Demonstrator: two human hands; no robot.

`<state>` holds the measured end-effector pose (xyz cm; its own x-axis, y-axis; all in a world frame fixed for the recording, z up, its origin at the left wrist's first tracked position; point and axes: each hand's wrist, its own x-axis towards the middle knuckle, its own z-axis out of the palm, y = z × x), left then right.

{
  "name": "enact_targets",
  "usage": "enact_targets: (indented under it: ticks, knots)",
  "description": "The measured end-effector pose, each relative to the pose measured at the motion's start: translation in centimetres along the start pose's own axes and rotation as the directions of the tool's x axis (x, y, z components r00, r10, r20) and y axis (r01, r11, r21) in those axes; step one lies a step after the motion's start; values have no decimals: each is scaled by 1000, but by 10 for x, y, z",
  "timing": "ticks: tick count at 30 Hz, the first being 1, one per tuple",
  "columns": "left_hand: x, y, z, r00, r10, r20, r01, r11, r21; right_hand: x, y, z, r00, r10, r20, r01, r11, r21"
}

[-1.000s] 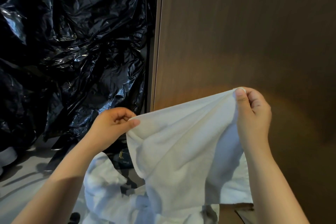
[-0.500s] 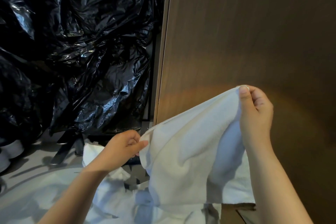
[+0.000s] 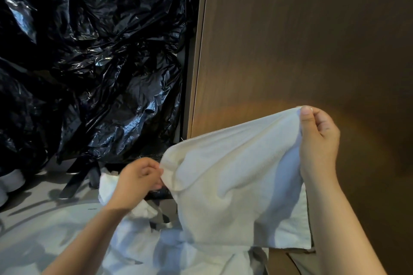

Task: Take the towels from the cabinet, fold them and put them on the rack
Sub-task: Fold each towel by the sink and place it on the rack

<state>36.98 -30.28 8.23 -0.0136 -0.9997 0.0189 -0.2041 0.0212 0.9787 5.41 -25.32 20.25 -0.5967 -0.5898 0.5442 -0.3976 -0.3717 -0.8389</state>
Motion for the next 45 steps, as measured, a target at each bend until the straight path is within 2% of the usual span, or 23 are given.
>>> enact_targets:
  ticks: [6, 10, 13, 15, 17, 19, 22, 28, 32, 35, 38, 41, 43, 45]
  knots:
    - [34, 40, -33, 964, -11, -265, -82, 939, -334, 1, 2, -2, 1000, -17, -22, 17, 1000, -8]
    - [47, 71, -45, 952, 104, -289, -195, 932, -305, 4, 3, -7, 998, -17, -53, 17, 1000, 1]
    - [43, 71, -40, 947, 254, -196, -269, 962, -50, 6, 6, -11, 998, -4, -61, 4, 1000, -10]
    - [37, 63, -35, 943, 330, -49, -325, 941, 93, 5, 10, -12, 998, 4, -63, -5, 1000, -16]
    - [30, 55, -35, 930, 342, 138, -362, 918, 162, 4, 13, -13, 998, 13, -68, -14, 1000, -14]
    - [27, 49, -39, 912, 321, 255, -379, 897, 226, 3, 14, -14, 998, 19, -67, -20, 1000, -11]
    - [26, 45, -40, 895, 334, 295, -427, 832, 353, 4, 15, -11, 998, 31, -59, -32, 999, -7]
    - [33, 42, -25, 843, 367, 393, -528, 701, 480, 4, 13, -2, 999, 23, -36, -23, 1000, -6]
    - [46, 31, -9, 879, 296, 373, -470, 664, 582, 5, 11, -2, 1000, 15, -22, -16, 1000, -9]
    - [56, 24, -7, 892, 322, 319, -452, 661, 599, 5, 11, -3, 1000, -5, -11, 5, 999, -35]
    - [66, 24, -20, 914, 348, 209, -397, 662, 636, 6, 11, -7, 1000, -22, -5, 22, 998, -54]
    - [72, 34, -35, 931, 362, 41, -313, 738, 598, 9, 10, -9, 999, -42, 8, 42, 997, -66]
    - [74, 46, -43, 927, 372, -54, -282, 783, 554, 12, 9, -8, 998, -68, 12, 69, 995, -78]
    - [76, 60, -50, 908, 407, -98, -291, 781, 552, 18, 8, -6, 996, -94, 4, 94, 992, -89]
